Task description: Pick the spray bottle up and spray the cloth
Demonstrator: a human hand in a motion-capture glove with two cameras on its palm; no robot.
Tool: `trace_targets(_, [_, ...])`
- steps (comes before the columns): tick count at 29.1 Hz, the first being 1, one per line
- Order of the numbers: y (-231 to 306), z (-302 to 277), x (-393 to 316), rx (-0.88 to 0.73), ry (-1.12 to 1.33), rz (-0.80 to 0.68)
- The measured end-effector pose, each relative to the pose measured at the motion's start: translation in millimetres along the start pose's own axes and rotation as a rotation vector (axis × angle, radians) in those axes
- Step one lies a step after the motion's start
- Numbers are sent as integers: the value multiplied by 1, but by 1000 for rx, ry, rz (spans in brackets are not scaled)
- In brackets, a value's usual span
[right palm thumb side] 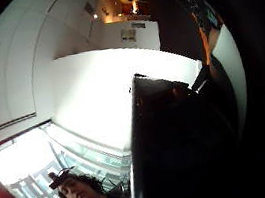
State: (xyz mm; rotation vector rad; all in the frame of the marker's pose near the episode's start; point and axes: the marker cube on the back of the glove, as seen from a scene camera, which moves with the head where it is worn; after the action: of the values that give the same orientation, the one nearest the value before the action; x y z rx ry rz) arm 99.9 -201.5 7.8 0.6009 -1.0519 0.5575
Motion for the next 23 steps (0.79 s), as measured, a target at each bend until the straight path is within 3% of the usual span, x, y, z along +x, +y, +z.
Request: trace_targets(23, [4,6,-8,-62,130,-25])
